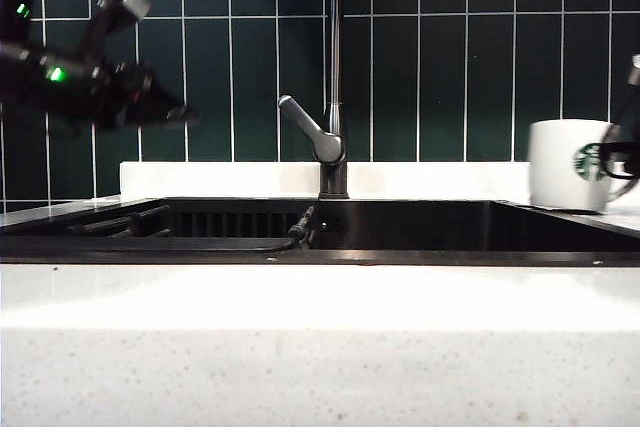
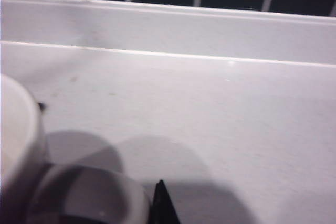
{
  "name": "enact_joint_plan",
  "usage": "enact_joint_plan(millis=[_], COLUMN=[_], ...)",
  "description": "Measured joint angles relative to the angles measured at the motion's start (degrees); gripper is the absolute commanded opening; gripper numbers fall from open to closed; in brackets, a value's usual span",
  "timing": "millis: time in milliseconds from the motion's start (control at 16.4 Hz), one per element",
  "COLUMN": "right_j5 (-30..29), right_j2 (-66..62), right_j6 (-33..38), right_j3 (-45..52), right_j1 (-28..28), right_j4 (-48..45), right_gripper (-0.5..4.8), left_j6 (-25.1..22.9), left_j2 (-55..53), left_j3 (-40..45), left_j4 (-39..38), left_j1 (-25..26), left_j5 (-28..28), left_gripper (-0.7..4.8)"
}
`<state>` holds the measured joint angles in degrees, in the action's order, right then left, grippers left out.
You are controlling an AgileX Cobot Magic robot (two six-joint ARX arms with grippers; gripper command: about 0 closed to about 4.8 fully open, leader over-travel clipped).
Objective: Pick up the mug next to the sink, go to the faucet to get some water, pour the water into the sink, and finally put the mug back to its place.
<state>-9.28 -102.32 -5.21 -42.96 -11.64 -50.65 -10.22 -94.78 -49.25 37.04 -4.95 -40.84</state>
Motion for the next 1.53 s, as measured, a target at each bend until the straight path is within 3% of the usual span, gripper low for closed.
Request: enact_joint_plan(millis=[366,488,672,977,1282,1526], right_j5=[0.2,-2.4,-6.3,-7.1,-6.7,-7.1], right_j2=[7.7,9.5,10.5,8.7,5.5,5.7], right_j6=[1.0,3.8,4.4,4.4,4.3,4.3], right_j3=[-2.9,-4.9,-11.2,-21.7,-25.7,-28.2], right_j1=[2.5,5.0,12.8,24.1,27.4,28.0], right_j4=[-0.1,1.2,10.5,23.6,30.1,29.7], right_gripper=[0.18,0.18,0.17,0.08,0.08,0.08], left_j6=[1.8,3.3,3.8,3.3,1.7,-0.3], left_j2=[-10.6,-14.4,-20.8,-28.2,-33.6,-33.6], left_j3=[-15.3,-20.1,-28.8,-41.8,-47.8,-48.8], left_j4=[-7.0,-7.2,-9.0,-9.0,-9.9,-7.6], left_j1=[-0.4,-0.8,-1.8,-3.6,-5.0,-6.5], left_j5=[-6.3,-8.6,-10.2,-10.3,-11.5,-11.7], left_gripper=[1.83,1.83,1.84,1.84,1.84,1.84])
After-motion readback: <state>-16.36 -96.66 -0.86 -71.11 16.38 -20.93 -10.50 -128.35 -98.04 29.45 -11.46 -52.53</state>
